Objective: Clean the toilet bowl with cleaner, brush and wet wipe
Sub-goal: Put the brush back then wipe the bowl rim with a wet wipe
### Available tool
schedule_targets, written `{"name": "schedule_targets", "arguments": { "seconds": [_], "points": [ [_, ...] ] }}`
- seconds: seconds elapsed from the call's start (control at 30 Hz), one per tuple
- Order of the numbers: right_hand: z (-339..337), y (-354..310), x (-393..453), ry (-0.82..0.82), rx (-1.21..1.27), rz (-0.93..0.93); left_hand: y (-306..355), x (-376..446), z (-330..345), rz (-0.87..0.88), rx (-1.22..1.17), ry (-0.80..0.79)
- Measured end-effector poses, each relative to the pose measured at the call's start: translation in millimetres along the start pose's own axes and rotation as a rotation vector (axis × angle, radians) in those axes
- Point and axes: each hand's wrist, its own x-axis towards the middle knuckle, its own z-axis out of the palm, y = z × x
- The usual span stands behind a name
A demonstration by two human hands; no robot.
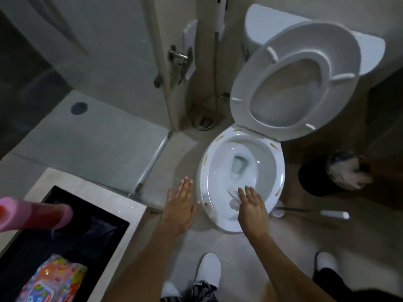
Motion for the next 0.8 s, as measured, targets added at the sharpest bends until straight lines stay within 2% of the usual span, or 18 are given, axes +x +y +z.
{"name": "schedule_targets", "arguments": {
  "seconds": [0.23,0.4,0.6,0.8],
  "points": [
    [46.6,20.4,-20.9,0.039,0.161,0.198,24.3,15.3,67.6,0.178,0.057,-0.109],
    [92.3,23.5,-41.5,-0.022,0.238,0.289,27.7,24.7,123.0,0.279,0.074,-0.207],
    [147.2,30.5,-54.0,0.026,0.184,0.223,19.7,39.4,175.7,0.366,0.136,-0.282],
    [192.6,32.9,-81.1,-0.006,0.101,0.089,4.7,42.9,198.9,0.429,0.173,-0.269]
  ]
}}
